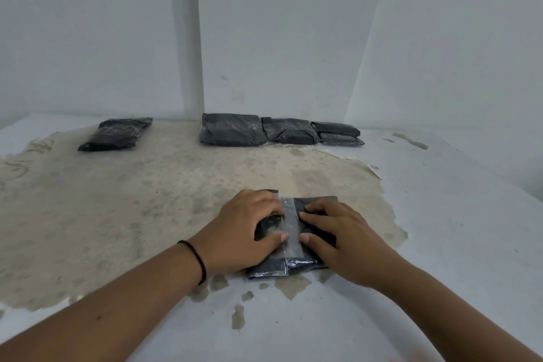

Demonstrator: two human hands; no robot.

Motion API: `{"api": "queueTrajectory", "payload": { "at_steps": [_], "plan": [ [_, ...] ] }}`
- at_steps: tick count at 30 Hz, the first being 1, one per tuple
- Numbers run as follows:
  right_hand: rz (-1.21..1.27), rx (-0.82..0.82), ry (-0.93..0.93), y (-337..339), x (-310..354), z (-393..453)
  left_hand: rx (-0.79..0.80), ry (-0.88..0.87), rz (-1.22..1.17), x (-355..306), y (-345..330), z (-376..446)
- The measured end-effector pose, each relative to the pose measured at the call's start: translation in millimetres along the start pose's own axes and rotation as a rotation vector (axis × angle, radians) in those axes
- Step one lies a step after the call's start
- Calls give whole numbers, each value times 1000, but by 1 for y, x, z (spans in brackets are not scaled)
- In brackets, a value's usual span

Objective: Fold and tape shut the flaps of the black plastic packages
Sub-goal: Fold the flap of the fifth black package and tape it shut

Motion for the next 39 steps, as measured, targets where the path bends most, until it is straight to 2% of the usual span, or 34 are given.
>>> {"api": "queueTrajectory", "payload": {
  "at_steps": [10, 14, 20, 27, 31, 39],
  "plan": [
    [15, 37, -8, -4, -5, -2, 240, 49, 135, 0, -10, 4],
    [-16, 115, -34, -2, -5, 5, 223, 73, 177, 3, -11, 5],
    [-123, 53, -35, -5, 21, 23, 223, 118, 36, 9, -16, -1],
    [-241, 81, -183, -25, 4, 39, 237, 127, 11, 13, -21, -3],
    [-252, 157, -191, -24, -1, 36, 265, 134, 29, 14, -23, -2],
    [-205, 415, -116, -20, -27, 11, 363, 156, 79, 9, -24, -1]
  ]
}}
Point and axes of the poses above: each hand's wrist, its own z-axis towards the middle knuckle, its own y-axis out of the back of the hand, x = y × z, the point moved 10 cm from there along z, towards the middle knuckle, and after that the axes turned 6 degrees about -z, right-handed, at the moved point
